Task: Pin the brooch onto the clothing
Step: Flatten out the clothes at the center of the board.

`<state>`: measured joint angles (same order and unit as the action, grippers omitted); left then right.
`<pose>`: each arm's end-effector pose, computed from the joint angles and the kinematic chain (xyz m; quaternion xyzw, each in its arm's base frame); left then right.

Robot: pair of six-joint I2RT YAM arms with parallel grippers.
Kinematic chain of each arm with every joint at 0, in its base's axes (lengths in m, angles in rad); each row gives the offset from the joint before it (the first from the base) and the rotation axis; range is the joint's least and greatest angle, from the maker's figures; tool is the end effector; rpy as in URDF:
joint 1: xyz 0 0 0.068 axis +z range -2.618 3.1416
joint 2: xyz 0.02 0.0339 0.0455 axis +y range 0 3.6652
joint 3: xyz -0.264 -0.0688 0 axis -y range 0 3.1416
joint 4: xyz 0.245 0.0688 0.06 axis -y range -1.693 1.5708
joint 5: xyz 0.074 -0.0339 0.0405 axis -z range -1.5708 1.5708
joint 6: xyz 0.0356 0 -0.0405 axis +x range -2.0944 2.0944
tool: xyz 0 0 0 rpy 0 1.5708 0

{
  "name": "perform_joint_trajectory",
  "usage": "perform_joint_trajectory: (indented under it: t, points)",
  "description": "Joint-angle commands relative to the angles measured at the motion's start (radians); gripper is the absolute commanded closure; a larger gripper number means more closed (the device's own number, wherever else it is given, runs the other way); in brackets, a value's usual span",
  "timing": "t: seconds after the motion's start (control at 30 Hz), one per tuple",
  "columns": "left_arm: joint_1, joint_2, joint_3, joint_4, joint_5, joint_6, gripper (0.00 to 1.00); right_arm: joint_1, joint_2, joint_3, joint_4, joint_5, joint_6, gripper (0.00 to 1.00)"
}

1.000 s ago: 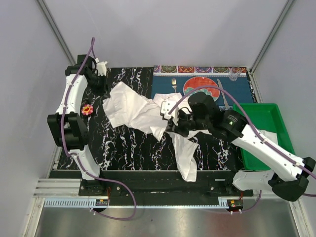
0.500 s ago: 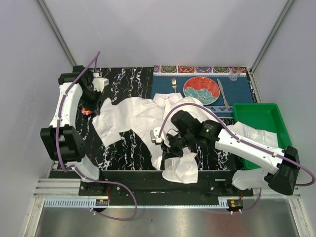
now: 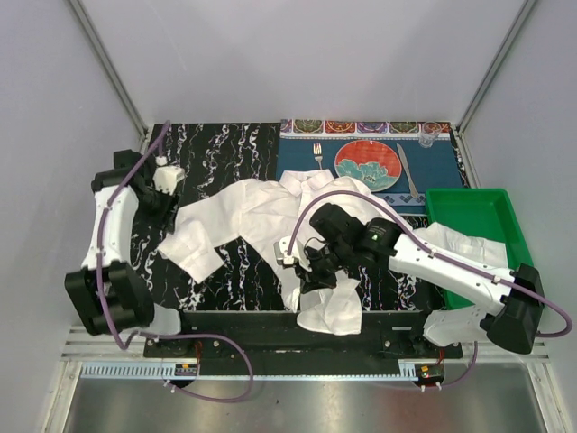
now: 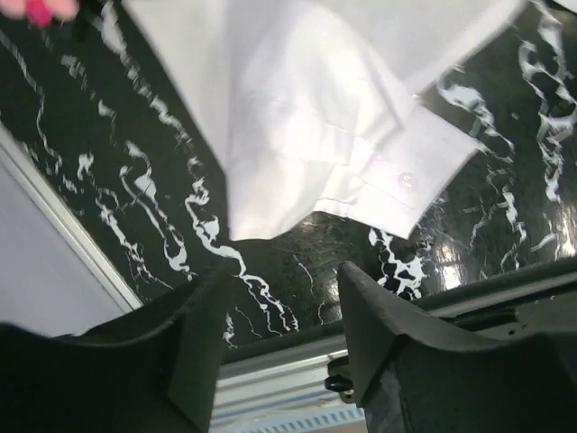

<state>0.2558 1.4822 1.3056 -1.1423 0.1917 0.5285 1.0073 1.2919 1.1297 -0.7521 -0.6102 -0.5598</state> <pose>0.2683 0.0632 0.2870 0.1461 0.9767 -0.0400 0.1518 0.1226 0.2322 0.3052 -0.7059 0.5713 0.3455 0.2367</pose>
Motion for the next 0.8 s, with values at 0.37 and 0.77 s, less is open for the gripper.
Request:
perform_joint_trajectory:
  t: [0.37, 0.77]
  points:
    - [-0.404, 0.031, -0.246, 0.193, -0.015, -0.032, 0.3, 0.007, -0.017, 0.002, 0.03, 0.058, 0.04, 1.0]
    - [-0.503, 0.242, -0.267, 0.296, -0.106, -0.082, 0.31, 0.008, -0.02, -0.025, 0.045, 0.09, 0.04, 1.0]
